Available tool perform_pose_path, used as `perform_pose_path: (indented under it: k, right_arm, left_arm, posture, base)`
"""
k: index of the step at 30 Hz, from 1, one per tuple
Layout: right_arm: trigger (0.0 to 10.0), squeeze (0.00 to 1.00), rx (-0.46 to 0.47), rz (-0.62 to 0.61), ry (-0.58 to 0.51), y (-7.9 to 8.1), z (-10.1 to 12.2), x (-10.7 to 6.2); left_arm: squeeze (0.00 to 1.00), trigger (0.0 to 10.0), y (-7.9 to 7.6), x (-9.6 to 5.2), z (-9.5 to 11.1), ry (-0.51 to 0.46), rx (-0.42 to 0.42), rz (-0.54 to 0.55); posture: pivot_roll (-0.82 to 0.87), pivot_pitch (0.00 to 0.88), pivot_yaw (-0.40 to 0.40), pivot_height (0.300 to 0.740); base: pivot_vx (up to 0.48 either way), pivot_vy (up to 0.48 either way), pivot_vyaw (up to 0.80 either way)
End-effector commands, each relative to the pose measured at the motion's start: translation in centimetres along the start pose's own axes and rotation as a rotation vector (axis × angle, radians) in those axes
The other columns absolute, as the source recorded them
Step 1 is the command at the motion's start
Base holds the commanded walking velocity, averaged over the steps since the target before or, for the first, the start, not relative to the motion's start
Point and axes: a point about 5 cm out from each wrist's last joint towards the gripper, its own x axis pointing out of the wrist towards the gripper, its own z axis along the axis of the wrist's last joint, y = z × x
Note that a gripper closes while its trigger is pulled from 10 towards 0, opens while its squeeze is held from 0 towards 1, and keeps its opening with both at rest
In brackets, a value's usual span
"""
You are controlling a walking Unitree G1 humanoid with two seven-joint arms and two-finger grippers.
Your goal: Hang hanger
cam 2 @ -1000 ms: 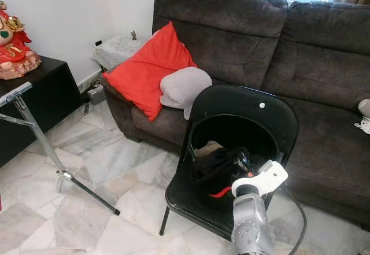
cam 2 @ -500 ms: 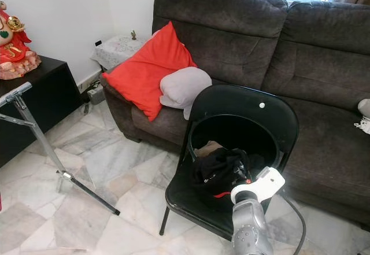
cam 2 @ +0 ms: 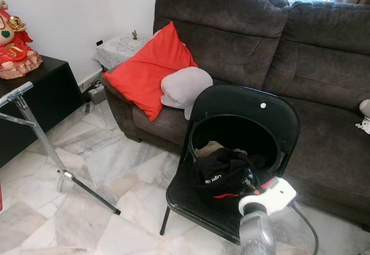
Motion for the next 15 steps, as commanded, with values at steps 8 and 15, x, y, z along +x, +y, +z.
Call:
perform_pose_path:
  k: [8, 15]
  right_arm:
    - [10.0, 1.00, 0.022, -0.017, -0.041, -1.0, 0.6, -1.5]
    - [10.0, 0.04, -0.052, -0.120, -0.017, -3.5, 0.6, -1.6]
  left_arm:
    - [0.00, 10.0, 0.3, -0.2, -0.8, 0.038, 0.025, 0.004]
    - [0.00, 10.0, 0.3, -0.2, -0.8, 0.043, 0.033, 0.004]
  posture:
    - [0.05, 0.045, 0.028, 0.740]
    - [0.06, 0.042, 0.029, 0.740]
  base:
    - [0.000, 0.000, 0.00]
    - [0.000, 0.000, 0.00]
